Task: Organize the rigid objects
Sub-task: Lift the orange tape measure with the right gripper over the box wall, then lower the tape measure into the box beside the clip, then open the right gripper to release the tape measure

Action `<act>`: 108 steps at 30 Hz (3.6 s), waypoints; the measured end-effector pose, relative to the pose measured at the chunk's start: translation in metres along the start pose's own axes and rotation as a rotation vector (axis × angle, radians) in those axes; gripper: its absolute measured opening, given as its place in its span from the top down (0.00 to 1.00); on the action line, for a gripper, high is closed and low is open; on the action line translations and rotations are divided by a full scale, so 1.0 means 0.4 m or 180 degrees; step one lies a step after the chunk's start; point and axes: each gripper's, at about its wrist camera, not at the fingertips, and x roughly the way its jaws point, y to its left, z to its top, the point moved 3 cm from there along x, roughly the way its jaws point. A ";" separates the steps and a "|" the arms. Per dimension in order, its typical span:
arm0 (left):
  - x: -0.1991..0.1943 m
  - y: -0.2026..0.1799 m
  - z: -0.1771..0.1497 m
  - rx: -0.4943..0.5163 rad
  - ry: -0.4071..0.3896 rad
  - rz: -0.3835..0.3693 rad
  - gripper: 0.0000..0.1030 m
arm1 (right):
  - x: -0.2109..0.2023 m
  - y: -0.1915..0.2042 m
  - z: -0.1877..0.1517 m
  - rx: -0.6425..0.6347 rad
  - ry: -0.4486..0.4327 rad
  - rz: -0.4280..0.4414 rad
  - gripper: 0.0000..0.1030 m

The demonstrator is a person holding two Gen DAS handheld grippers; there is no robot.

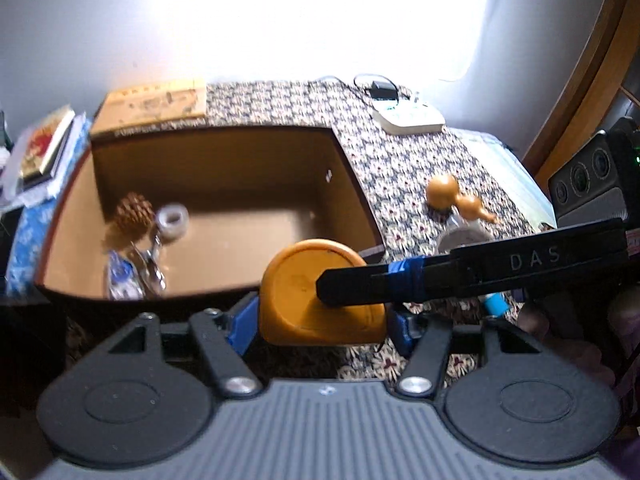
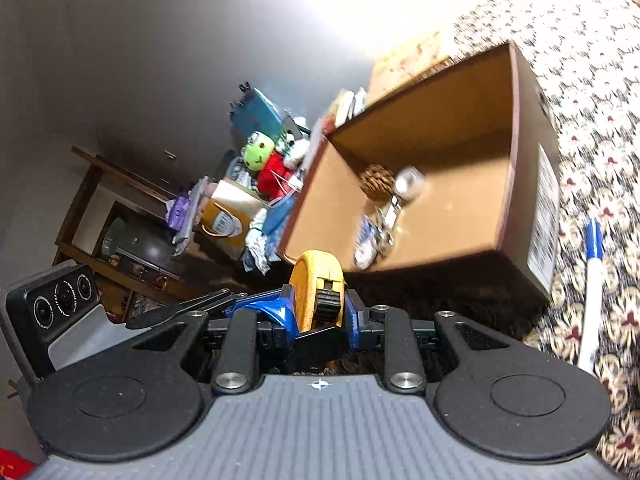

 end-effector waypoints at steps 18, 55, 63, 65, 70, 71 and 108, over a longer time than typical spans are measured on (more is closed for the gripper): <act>0.051 0.201 0.201 -0.0055 -0.0258 -0.0084 0.40 | 0.163 0.052 0.233 -0.0293 -0.0069 -0.0184 0.92; 0.383 0.397 0.095 -0.0484 0.1081 -0.0155 0.39 | 0.426 -0.127 0.191 0.0133 0.0832 -0.1149 0.89; 0.387 0.404 0.092 -0.0528 0.1080 -0.0117 0.38 | 0.427 -0.146 0.195 0.0166 0.0798 -0.1360 0.87; 0.387 0.403 0.091 -0.0509 0.1087 -0.0090 0.37 | 0.427 -0.144 0.196 0.0151 0.0777 -0.1394 0.87; 0.386 0.397 0.089 -0.0490 0.1088 -0.0034 0.36 | 0.417 -0.143 0.197 0.0130 0.0640 -0.1393 0.87; 0.387 0.395 0.089 -0.0485 0.1088 -0.0029 0.36 | 0.415 -0.143 0.197 0.0122 0.0613 -0.1400 0.87; 0.328 0.369 0.123 -0.0204 0.0662 0.0638 0.33 | 0.383 -0.131 0.203 -0.0003 0.0214 -0.1819 0.86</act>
